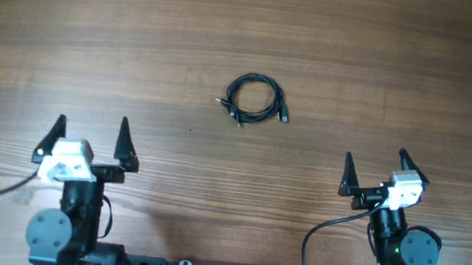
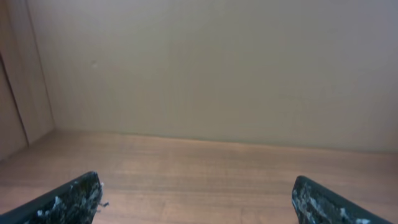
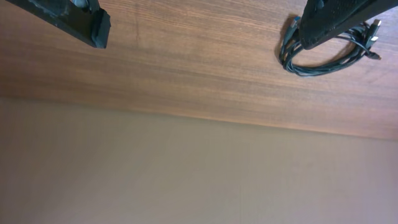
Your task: Untangle cables
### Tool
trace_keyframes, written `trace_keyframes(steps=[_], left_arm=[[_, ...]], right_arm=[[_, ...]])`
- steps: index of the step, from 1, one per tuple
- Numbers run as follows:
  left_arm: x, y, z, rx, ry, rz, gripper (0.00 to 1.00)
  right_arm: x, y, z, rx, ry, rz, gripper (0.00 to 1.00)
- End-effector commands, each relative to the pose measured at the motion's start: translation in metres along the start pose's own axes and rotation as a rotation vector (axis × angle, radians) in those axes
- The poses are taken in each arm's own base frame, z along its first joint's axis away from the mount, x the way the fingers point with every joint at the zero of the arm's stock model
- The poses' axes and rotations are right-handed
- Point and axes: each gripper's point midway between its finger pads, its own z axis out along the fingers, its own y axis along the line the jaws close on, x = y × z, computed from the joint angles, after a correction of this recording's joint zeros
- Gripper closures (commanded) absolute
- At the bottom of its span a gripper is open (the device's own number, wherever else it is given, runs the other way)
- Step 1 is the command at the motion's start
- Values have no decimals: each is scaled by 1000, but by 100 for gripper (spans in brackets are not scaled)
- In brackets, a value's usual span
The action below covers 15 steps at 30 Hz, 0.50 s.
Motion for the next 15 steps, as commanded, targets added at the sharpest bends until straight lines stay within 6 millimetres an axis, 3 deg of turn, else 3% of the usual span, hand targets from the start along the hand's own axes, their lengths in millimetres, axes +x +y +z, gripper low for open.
trace_keyframes(steps=[1, 8, 15], left_arm=[[-12, -8, 14, 31, 102, -29, 0], [-58, -19, 36, 68, 251, -24, 0], [-136, -28, 57, 84, 354, -23, 0]], right_arm=[[0, -3, 0, 14, -1, -18, 0], [0, -3, 0, 14, -1, -18, 0], [0, -3, 0, 14, -1, -18, 0]])
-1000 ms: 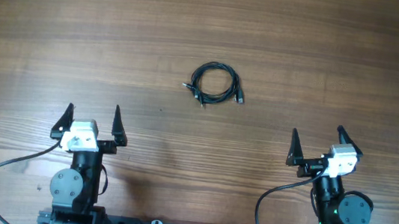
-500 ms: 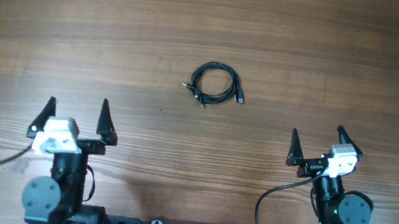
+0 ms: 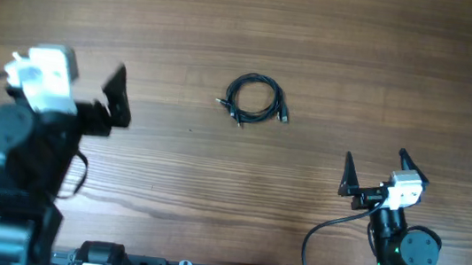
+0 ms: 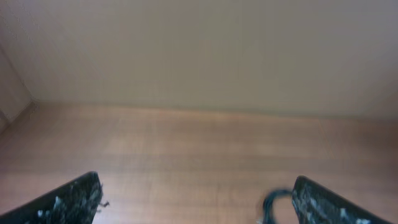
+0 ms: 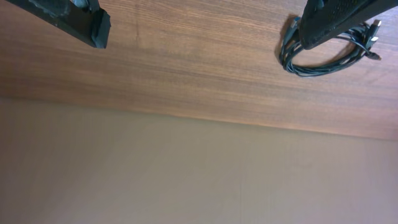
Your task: Untangle cables
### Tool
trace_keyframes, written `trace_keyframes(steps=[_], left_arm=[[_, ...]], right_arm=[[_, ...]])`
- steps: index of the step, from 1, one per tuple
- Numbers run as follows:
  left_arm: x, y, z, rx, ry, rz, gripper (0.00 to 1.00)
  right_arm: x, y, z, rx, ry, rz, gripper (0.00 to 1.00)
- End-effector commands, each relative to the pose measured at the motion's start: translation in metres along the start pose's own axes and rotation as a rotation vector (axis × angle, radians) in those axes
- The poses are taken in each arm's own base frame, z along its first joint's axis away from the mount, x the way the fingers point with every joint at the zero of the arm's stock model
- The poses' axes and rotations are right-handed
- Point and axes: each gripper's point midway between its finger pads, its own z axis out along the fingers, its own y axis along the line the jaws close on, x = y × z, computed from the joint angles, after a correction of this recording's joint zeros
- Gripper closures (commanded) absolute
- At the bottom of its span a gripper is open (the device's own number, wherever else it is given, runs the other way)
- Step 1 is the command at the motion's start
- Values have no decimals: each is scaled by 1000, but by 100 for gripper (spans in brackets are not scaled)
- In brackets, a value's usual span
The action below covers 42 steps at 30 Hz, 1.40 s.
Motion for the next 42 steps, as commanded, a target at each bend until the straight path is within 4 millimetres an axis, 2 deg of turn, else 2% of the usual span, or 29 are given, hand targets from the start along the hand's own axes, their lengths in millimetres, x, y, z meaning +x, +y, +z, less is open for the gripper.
trace_keyframes(steps=[1, 5, 11, 17, 22, 26, 31, 42], left_arm=[[-44, -5, -4, 14, 19, -13, 0], [-55, -5, 1, 5, 140, -14, 0], [-40, -4, 27, -13, 409, -13, 0], [-26, -10, 75, 13, 565, -29, 0], [-20, -11, 110, 24, 575, -22, 0], [-30, -13, 130, 48, 519, 29, 1], [-51, -25, 140, 116, 422, 30, 0], [-78, -29, 150, 130, 306, 38, 0]], right_arm=[[0, -3, 0, 14, -2, -17, 0], [0, -3, 0, 14, -2, -17, 0], [0, -3, 0, 14, -2, -18, 0], [0, -3, 0, 14, -2, -18, 0], [0, -3, 0, 14, -2, -18, 0], [0, -3, 0, 14, -2, -18, 0], [0, -3, 0, 14, -2, -17, 0], [0, -3, 0, 14, -2, -18, 0]])
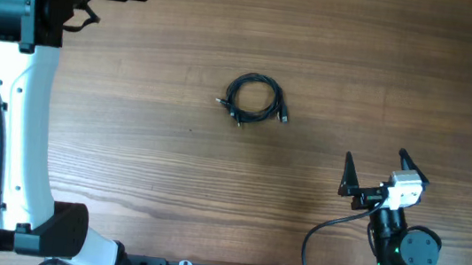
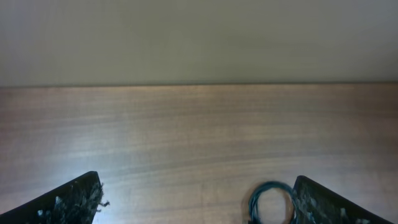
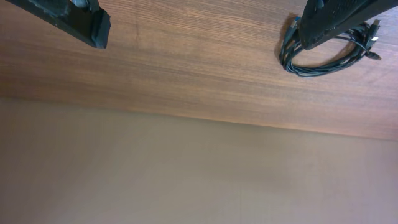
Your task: Untangle cables
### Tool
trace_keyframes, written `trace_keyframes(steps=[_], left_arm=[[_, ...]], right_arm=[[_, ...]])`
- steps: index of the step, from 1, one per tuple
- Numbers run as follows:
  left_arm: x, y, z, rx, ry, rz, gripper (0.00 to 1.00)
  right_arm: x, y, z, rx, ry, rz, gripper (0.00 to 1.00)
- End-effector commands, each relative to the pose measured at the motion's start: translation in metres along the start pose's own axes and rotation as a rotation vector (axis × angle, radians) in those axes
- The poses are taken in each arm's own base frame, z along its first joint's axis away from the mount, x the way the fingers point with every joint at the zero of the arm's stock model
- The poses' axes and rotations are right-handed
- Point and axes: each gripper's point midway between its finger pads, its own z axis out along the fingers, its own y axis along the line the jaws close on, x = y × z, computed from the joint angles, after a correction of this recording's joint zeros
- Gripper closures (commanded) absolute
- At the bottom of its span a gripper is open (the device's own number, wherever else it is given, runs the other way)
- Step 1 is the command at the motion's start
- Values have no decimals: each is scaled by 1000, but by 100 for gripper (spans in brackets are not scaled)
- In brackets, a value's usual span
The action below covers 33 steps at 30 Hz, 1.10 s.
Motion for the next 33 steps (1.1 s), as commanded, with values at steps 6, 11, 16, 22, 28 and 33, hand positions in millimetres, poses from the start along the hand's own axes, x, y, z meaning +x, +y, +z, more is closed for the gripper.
trace_keyframes(steps=[6, 11, 16, 22, 28, 33], left_arm=[[-10, -2, -6, 15, -37, 17, 0], [-10, -2, -6, 15, -37, 18, 0], [-16, -2, -4, 15, -60, 32, 0], [-18, 1, 16, 15, -55, 31, 0], [2, 4, 56, 18, 39, 21, 0], [12, -4, 75, 36, 83, 29, 0]], right_arm=[[-1, -2, 0, 8, -4, -16, 0], [-1, -1, 0, 6, -4, -17, 0], [-6, 2, 0, -16, -27, 53, 0], [-52, 3, -7, -42, -163, 209, 0], [-116, 1, -27, -50, -270, 238, 0], [-175, -8, -50, -3, -321, 220, 0]])
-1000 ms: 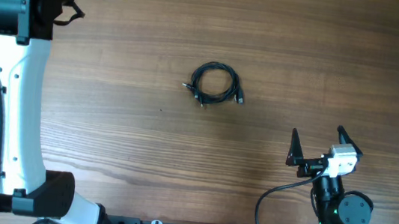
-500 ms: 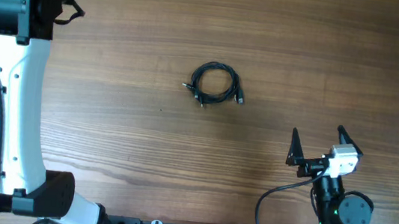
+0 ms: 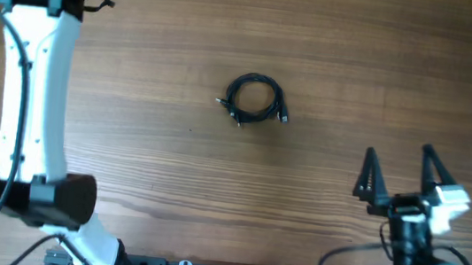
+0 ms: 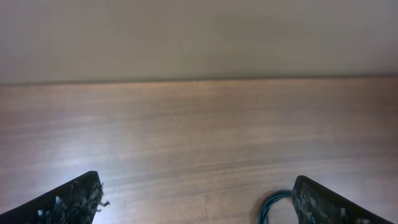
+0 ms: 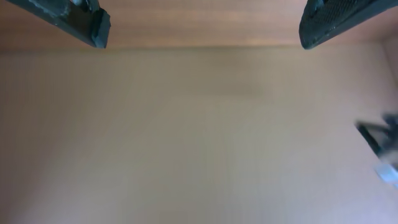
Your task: Untangle cables
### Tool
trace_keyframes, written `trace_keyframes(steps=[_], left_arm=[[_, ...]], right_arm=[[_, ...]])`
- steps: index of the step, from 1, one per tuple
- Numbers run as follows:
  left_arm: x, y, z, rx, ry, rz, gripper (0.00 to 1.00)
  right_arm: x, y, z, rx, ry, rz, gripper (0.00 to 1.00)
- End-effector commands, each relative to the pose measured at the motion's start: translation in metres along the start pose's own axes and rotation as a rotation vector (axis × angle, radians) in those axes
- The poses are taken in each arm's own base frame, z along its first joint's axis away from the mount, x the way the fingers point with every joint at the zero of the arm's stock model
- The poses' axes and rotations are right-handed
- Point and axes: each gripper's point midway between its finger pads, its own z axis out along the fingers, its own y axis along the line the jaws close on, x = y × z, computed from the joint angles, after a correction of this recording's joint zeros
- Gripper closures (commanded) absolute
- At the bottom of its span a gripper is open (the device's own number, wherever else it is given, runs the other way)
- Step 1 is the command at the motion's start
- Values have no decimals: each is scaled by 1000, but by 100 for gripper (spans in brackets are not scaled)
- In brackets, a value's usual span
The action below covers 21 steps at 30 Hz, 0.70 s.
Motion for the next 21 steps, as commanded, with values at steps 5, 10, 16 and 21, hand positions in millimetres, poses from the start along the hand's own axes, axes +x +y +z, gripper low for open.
trace_keyframes(steps=[5, 10, 16, 21], left_arm=[[0, -17, 6, 36, 7, 35, 0], [4, -17, 6, 37, 22, 34, 0], [7, -17, 5, 37, 36, 33, 0], [11, -18, 5, 38, 48, 32, 0]], right_arm=[[-107, 10, 3, 49, -66, -84, 0], [-136, 12, 42, 44, 31, -136, 0], [-152, 15, 110, 5, 198, -150, 0], [-162, 10, 159, 2, 311, -203, 0]])
